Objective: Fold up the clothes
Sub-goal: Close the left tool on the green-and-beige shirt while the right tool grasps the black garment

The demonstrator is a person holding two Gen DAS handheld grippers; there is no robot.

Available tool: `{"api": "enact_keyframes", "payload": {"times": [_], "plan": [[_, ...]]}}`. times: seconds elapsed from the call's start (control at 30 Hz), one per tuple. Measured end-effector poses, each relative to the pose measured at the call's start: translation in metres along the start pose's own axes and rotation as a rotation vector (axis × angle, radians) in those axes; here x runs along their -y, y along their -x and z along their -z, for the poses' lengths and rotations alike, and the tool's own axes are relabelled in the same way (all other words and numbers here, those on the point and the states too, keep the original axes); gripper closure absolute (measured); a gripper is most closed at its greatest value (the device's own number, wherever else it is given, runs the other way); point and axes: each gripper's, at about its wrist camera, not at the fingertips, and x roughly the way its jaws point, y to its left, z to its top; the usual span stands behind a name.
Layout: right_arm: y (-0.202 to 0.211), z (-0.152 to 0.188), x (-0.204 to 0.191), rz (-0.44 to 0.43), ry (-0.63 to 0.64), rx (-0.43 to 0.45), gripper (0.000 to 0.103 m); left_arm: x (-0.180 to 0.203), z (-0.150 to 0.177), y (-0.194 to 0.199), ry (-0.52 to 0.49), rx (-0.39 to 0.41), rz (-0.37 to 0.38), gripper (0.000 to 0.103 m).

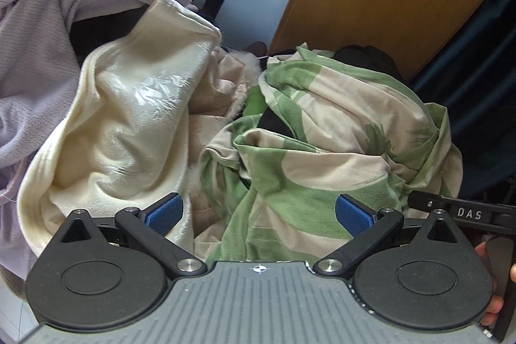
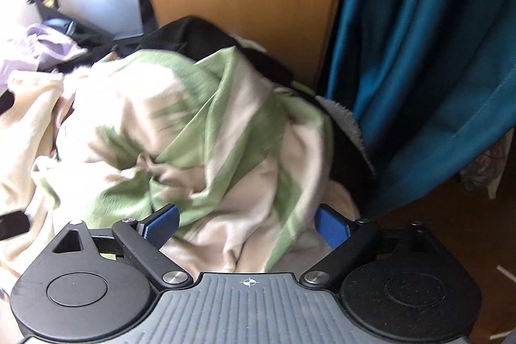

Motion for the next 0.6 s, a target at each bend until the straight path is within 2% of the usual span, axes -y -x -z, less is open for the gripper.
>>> {"api": "enact_keyframes", "payload": {"times": [0.23, 0.4, 0.5, 0.53, 0.6], "plan": [[0.004, 0.005, 0.01, 0.031, -0.01, 0.008, 0.014, 0.0, -0.011, -0.034, 0.056, -0.042, 0.024, 0.018], [-0.001, 0.008, 0.022, 0.023, -0.049, -0.002, 0.015, 0.004, -0.011, -0.042, 0.062, -0.051, 0.049, 0.019], [-0.004, 0.009, 0.023, 0.013, -0.045, -0.007, 0.021, 0.009, -0.01, -0.042, 0.055, -0.06, 0.073, 0.035], [-0.004, 0.008, 0.023, 0.005, -0.045, -0.011, 0.023, 0.01, -0.01, -0.041, 0.057, -0.066, 0.084, 0.044], [-0.004, 0.007, 0.021, -0.012, -0.047, -0.014, 0.028, 0.01, -0.012, -0.039, 0.074, -0.084, 0.1, 0.051]]}}
